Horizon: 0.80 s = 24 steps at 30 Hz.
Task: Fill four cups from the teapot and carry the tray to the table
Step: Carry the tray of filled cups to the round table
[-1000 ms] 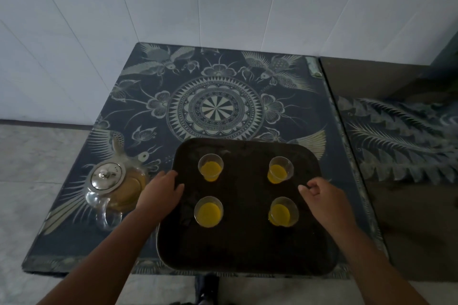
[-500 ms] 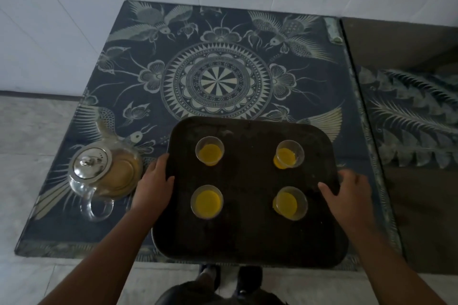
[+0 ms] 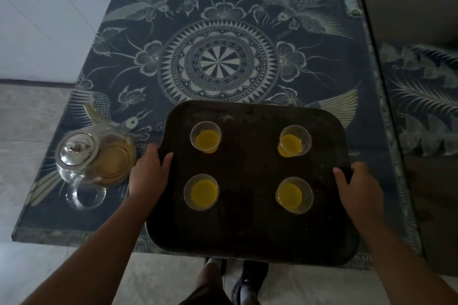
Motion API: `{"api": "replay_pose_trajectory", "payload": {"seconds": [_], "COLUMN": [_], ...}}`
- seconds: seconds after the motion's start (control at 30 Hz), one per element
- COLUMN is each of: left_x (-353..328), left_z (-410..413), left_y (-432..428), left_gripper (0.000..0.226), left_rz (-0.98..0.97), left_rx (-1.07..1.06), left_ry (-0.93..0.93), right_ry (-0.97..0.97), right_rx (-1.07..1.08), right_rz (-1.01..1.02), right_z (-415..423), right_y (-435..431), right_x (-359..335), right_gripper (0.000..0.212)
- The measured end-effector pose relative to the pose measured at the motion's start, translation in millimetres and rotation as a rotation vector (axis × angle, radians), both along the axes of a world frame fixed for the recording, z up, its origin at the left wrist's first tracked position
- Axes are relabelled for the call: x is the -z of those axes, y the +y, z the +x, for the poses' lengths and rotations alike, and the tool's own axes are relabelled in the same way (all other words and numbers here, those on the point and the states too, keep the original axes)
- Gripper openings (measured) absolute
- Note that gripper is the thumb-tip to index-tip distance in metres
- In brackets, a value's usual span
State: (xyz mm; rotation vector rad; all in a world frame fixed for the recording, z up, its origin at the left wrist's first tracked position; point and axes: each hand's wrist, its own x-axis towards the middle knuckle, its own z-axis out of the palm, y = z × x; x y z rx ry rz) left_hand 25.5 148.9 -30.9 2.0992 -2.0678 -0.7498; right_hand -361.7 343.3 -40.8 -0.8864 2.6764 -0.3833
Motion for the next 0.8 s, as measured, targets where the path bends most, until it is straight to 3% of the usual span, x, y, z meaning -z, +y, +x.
{"api": "replay_pose_trajectory", "payload": {"seconds": [0.13, 0.4, 0.8], "left_x": [7, 13, 15], "left_z": [-1, -1, 2], "left_y": [-1, -6, -7], "left_gripper": [0.027, 0.033, 0.033], "left_rz": [-0.036, -0.051, -0.086], "left_rx": [-0.021, -0.001, 0.003], "left_ry": [-0.047, -0.122, -0.090], "right_ry": [0.102, 0.199, 0.184], "right_rx": [-0.037, -0.079, -0.084], "right_rz": [-0.037, -0.041, -0.077], "right_z": [-2, -7, -10], "right_y": [-1, -1, 1], "right_x": [8, 14, 16], "right_gripper": [0.029, 0.039, 0.039]}}
